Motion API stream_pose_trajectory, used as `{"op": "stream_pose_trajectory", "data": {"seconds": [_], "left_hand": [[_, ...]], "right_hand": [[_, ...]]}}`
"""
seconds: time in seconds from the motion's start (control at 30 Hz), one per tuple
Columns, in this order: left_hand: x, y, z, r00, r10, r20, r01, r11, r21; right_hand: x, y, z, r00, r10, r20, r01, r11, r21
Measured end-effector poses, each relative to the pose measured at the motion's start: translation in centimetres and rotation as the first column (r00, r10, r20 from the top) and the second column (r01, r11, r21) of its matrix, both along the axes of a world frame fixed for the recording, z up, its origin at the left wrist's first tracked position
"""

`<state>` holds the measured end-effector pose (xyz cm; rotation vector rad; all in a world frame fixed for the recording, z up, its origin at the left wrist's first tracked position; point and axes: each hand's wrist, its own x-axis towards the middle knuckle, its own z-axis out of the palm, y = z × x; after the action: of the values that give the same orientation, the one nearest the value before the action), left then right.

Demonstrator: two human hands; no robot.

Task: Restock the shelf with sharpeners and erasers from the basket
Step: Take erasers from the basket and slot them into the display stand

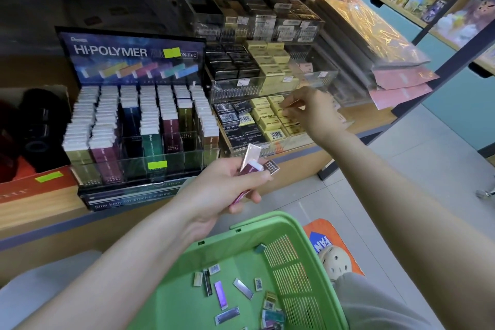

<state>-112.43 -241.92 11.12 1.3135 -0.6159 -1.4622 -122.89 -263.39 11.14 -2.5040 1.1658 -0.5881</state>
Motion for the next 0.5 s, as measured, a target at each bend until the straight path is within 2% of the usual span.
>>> {"op": "stream_pose_trajectory", "data": {"seconds": [0.1,0.2,0.27,0.33,0.43,0.5], "left_hand": [[-0.2,0.1,0.3,0.999,-0.02,0.028,0.02,1.0,-0.006],[-0.1,0.3,0.5,1.0,0.001,0.025,-0.002,0.999,0.035],[0.1,0.4,0.7,0.999,0.038,0.0,-0.038,0.997,0.066],[0.1,0.5,0.7,0.998,0.059,0.014,-0.059,0.996,0.074],[0.0,0.8,0.6,0.997,0.01,0.077,-0.012,0.999,0.034],[-0.1,1.2,0.6,0.993,-0.026,0.116,0.025,1.0,0.013]], "right_hand": [[-0.2,0.0,-0.5,0.999,-0.009,-0.051,0.004,0.995,-0.102],[-0.6,2.4,0.4,0.999,-0.017,0.035,0.022,0.985,-0.172],[-1.0,5.4,1.5,0.993,-0.012,0.117,0.018,0.998,-0.055],[-1.6,8.5,2.4,0.993,0.003,0.119,-0.02,0.99,0.141],[-2.3,11.4,3.2,0.995,0.104,-0.012,-0.089,0.904,0.418],[-2.4,12.4,3.7,0.986,0.167,-0.013,-0.134,0.83,0.541]]}}
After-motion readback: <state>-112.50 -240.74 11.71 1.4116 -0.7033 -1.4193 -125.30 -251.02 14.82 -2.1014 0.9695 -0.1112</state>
